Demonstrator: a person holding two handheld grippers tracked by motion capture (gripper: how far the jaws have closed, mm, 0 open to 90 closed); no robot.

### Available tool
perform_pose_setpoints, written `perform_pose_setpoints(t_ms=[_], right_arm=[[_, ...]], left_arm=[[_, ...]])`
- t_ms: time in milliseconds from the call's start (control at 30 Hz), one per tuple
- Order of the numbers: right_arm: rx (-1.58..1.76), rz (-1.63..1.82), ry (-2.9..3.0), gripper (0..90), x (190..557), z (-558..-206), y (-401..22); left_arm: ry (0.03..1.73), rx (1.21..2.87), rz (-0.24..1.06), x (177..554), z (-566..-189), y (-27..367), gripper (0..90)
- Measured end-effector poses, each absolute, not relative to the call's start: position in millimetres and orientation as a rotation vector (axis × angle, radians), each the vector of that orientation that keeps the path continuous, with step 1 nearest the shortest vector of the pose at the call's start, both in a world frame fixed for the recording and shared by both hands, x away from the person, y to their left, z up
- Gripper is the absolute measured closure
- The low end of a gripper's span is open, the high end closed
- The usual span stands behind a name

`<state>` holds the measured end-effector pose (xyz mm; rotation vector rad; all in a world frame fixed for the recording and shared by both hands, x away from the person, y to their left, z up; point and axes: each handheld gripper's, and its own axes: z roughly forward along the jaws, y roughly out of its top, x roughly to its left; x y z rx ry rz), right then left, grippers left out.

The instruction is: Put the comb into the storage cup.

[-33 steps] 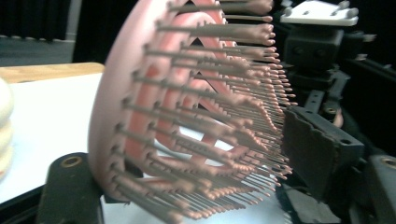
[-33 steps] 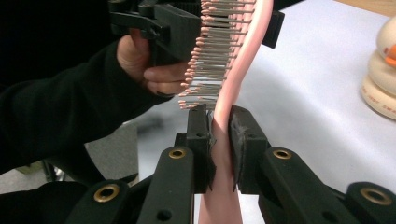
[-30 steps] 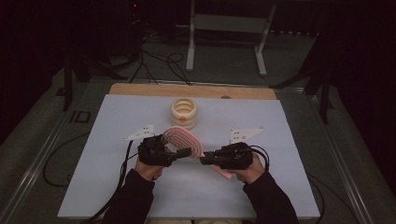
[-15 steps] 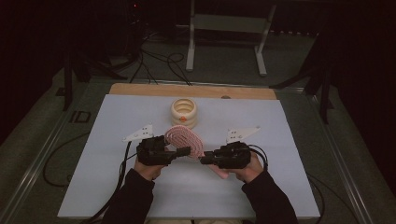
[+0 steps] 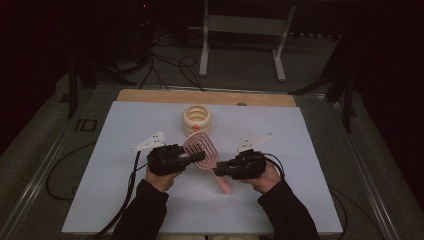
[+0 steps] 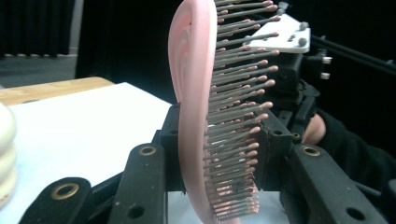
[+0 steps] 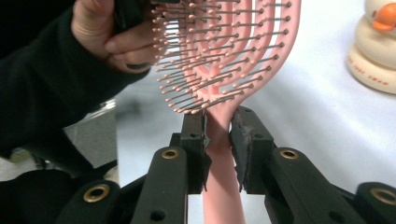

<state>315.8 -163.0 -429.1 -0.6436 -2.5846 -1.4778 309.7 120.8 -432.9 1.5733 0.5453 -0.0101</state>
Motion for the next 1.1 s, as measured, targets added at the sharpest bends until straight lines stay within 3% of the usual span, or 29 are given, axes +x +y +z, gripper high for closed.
perform_pose_setpoints(t_ms=[267, 467, 667, 800, 933, 1000, 1100], right_arm=[[-0.666, -1.492, -2.590, 73.4, 316, -428, -163], [-0.699, -1.464, -2.709, 53.9, 311, -427, -160], [-0.722, -1.465, -2.815, 50.2, 306, -426, -160], [-0.798, -1.446, -2.921, 38.4, 304, -426, -159], [-0.850, -1.435, -2.966, 32.4, 302, -427, -159], [-0.911, -1.439, -2.992, 22.2, 301, -429, -160], [-0.975, -1.448, -3.001, 13.6, 301, -432, -162]], left_arm=[[0.584, 1.587, 0.062, 309, -430, 122, 65.2], [0.619, 1.573, 0.117, 309, -425, 124, 65.5], [0.646, 1.567, 0.148, 309, -421, 128, 65.5], [0.662, 1.562, 0.168, 309, -420, 130, 65.4], [0.667, 1.561, 0.177, 309, -418, 131, 65.4], [0.672, 1.554, 0.186, 309, -416, 133, 65.5], [0.675, 1.553, 0.195, 309, -414, 135, 65.5]])
